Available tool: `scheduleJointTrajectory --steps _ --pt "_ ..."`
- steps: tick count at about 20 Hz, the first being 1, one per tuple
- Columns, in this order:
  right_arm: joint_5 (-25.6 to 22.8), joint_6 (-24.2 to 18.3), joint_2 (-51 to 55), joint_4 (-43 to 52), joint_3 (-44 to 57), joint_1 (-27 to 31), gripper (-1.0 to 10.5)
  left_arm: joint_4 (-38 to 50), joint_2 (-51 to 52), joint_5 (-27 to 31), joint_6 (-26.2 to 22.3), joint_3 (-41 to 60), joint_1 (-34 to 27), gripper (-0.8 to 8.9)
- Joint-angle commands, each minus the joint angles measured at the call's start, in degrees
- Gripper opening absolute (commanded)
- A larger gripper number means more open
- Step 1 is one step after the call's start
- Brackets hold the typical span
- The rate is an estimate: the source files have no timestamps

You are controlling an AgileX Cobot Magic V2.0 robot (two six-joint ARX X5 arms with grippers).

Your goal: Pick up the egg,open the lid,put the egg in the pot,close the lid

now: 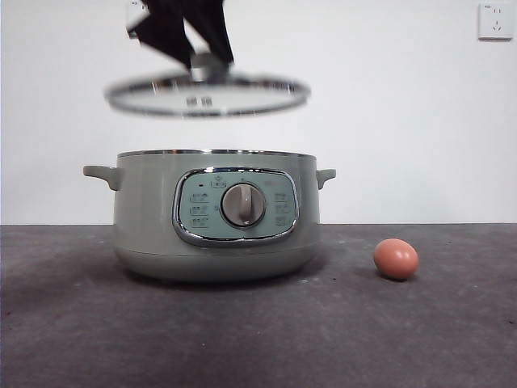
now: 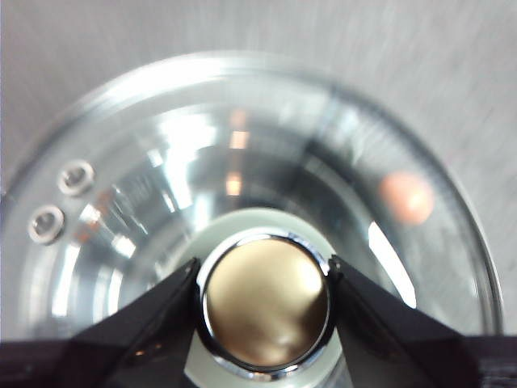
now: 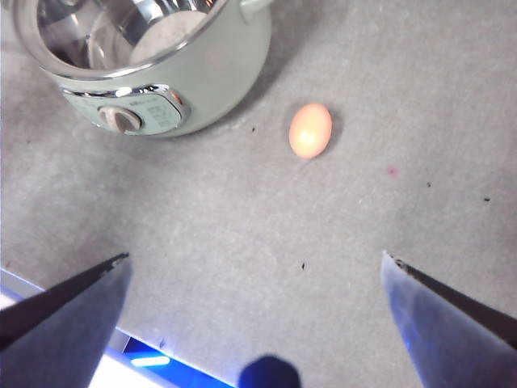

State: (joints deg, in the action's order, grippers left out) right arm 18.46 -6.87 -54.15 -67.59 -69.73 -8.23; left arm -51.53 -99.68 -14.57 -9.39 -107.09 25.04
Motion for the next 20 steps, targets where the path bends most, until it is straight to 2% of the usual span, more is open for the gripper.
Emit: scheduleJointTrajectory --steps 1,7,14,20 --pt "0.02 0.26 -1.27 0.39 -0.20 0.00 6.6 1.81 4.76 -0.79 0.07 -0.37 -0.59 -0.09" --pt "0.07 2.60 -6.45 7.02 -0.20 -0.02 6.6 -2.05 16.68 -0.72 -1.68 -0.37 -5.05 -0.09" --pt "-0.33 3.89 -20.48 16.90 -0.20 -1.53 6.6 -14.40 22.99 -0.76 -3.13 -0.37 -13.51 -0.08" --pt "-7.37 3.91 -35.93 26.36 -0.20 -6.29 6.6 -17.38 25.68 -0.09 -3.10 -0.37 -15.54 -0.08"
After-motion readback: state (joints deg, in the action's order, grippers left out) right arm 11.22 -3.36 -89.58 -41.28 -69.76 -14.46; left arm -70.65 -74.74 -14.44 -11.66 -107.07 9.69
